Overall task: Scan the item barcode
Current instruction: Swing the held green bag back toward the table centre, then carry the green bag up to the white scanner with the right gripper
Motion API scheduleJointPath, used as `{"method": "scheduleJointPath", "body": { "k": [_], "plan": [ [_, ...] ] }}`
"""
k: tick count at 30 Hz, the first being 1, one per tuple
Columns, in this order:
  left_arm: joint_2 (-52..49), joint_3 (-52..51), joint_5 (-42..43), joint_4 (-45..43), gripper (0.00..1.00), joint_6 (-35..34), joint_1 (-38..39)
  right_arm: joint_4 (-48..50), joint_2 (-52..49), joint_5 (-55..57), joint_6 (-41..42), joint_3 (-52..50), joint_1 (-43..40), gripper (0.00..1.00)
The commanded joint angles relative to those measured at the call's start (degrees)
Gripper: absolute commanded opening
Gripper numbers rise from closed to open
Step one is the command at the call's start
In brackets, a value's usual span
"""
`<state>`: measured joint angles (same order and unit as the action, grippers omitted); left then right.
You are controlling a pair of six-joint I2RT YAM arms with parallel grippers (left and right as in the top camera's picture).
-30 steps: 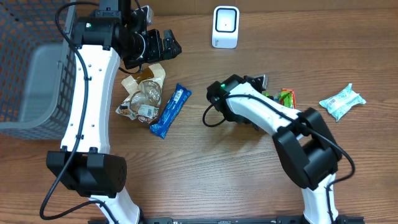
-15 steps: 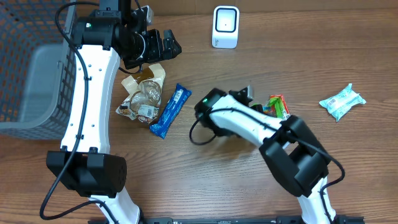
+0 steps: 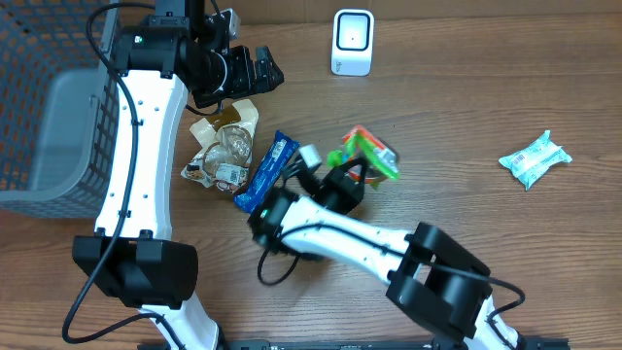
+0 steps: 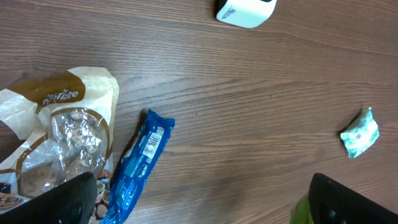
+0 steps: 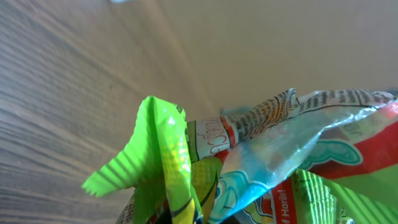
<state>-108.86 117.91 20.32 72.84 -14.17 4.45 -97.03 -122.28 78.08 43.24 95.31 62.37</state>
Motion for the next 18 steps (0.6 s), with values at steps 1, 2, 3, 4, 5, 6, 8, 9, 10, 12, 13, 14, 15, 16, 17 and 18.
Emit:
{"method": "scheduleJointPath", "body": {
  "k": [1, 2, 3, 4, 5, 6, 8, 9, 10, 12, 13, 14, 15, 16, 17, 18],
  "plan": [
    [0.85, 0.59, -0.42, 0.0, 1.0, 0.92, -0.31, -0.13, 3.96, 10.03, -1.55, 1.57, 3.28, 0.04],
    [0.85, 0.59, -0.42, 0.0, 1.0, 0.9, -0.31, -0.13, 4.42, 10.99, -1.55, 1.57, 4.26, 0.04],
    [0.85, 0.59, -0.42, 0.0, 1.0, 0.9, -0.31, -0.13, 5.01, 11.93, -1.55, 1.57, 5.2, 0.04],
    [0.85, 0.59, -0.42, 0.0, 1.0, 0.9, -0.31, -0.11, 5.64, 12.02, -1.97, 1.6, 5.95, 0.04],
    [0.85, 0.59, -0.42, 0.0, 1.0, 0.9, -0.31, -0.13, 6.43, 12.02, -2.47, 1.6, 6.67, 0.04],
    [0.85, 0.59, -0.42, 0.0, 1.0, 0.9, -0.31, -0.11, 7.04, 11.93, -2.84, 1.6, 7.15, 0.04],
    [0.85, 0.59, -0.42, 0.0, 1.0, 0.9, -0.31, -0.11, 8.48, 11.89, -3.02, 1.57, 7.69, 0.04],
    [0.85, 0.59, -0.42, 0.0, 1.0, 0.9, -0.31, -0.11, 9.07, 11.89, -3.04, 1.57, 7.72, 0.04],
    [0.85, 0.59, -0.42, 0.0, 1.0, 0.9, -0.31, -0.11, 9.64, 11.89, -3.04, 1.57, 7.72, 0.04],
    [0.85, 0.59, -0.42, 0.0, 1.0, 0.9, -0.31, -0.11, 10.29, 11.89, -3.06, 1.57, 7.69, 0.04],
    [0.85, 0.59, -0.42, 0.0, 1.0, 0.9, -0.31, -0.11, 10.51, 11.89, -3.08, 1.57, 7.69, 0.04],
    [0.85, 0.59, -0.42, 0.0, 1.0, 0.9, -0.31, -0.11, 10.69, 11.89, -3.08, 1.57, 7.69, 0.04],
    [0.85, 0.59, -0.42, 0.0, 1.0, 0.9, -0.31, -0.11, 10.69, 11.87, -3.08, 1.57, 7.69, 0.04],
    [0.85, 0.59, -0.42, 0.0, 1.0, 0.9, -0.31, -0.11, 10.69, 11.87, -3.13, 1.57, 7.69, 0.04],
    [0.85, 0.59, -0.42, 0.0, 0.99, 0.9, -0.31, -0.11, 10.69, 11.85, -3.23, 1.57, 7.69, 0.04],
    [0.85, 0.59, -0.42, 0.0, 1.0, 0.9, -0.31, -0.11, 10.69, 11.8, -3.23, 1.57, 7.69, 0.04]
  ]
}}
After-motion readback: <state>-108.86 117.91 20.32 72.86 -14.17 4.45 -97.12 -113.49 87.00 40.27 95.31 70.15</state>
